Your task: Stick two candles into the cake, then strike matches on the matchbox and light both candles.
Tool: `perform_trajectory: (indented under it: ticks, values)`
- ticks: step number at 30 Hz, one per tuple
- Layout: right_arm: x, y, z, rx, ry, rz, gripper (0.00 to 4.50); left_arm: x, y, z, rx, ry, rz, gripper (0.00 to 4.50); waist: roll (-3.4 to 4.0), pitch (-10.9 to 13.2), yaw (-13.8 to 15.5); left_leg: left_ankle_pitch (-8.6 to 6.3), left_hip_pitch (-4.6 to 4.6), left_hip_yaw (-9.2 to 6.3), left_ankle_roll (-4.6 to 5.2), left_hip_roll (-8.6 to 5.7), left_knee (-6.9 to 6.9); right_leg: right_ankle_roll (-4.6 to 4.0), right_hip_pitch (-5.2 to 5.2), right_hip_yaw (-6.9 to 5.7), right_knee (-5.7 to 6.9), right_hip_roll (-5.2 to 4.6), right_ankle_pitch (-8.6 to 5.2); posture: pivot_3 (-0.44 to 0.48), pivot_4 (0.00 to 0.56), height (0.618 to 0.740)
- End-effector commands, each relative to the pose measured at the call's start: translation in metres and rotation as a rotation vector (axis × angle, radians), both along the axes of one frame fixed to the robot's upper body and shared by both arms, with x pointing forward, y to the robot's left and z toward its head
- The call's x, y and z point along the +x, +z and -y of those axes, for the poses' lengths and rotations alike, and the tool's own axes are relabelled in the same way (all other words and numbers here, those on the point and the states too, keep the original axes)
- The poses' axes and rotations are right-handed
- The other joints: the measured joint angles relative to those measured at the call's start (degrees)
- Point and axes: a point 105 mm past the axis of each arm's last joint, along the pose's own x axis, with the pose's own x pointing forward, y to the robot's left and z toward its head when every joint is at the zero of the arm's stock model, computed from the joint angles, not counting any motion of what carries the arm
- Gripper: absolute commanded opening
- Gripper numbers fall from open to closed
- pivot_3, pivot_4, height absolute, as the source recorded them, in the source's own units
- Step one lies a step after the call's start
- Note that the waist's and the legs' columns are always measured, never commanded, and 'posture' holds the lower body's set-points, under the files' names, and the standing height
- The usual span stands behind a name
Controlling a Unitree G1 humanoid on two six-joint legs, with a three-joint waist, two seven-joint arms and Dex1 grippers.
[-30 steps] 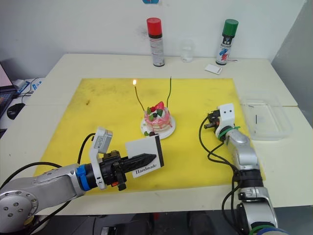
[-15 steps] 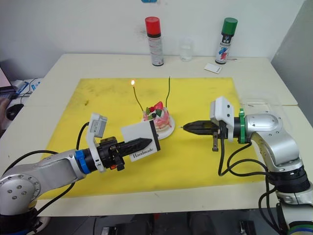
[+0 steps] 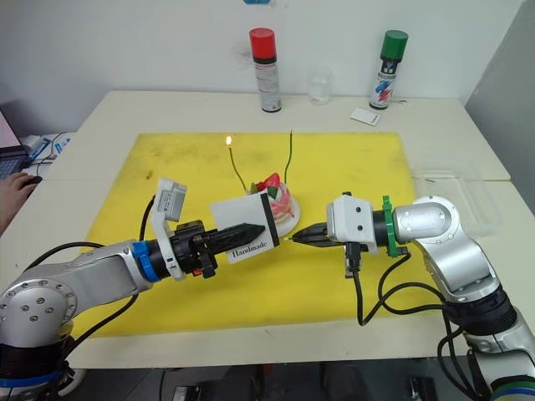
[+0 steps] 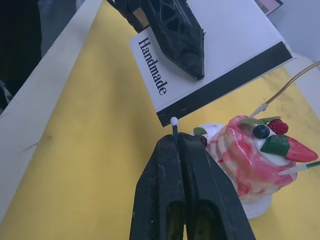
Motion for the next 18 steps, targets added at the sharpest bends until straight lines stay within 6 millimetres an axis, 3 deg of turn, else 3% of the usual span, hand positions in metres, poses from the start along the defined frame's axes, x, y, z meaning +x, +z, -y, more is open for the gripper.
perform_trajectory:
  ticks: [1, 18]
  values:
    - [-0.0042, 0.0116, -0.0038, 0.004, 0.032, 0.066, 0.04, -0.0004, 0.0063, 0.0028, -0.009, -0.011, 0.029, 0.00, 0.00, 0.0, 0.0, 0.00, 0.00, 0.00, 0.00, 0.00, 0.00, 0.00, 0.00, 0.00, 0.00, 0.00, 0.00, 0.000, 0.150, 0.740]
    - [0.0019, 0.0094, -0.0045, 0.004, 0.013, 0.076, 0.04, -0.0036, 0.0083, 0.0094, -0.028, -0.031, 0.030, 0.00, 0.00, 0.0, 0.1, 0.00, 0.01, -0.02, 0.00, 0.00, 0.00, -0.19, 0.00, -0.01, 0.02, 0.00, 0.11, 0.000, 0.150, 0.740]
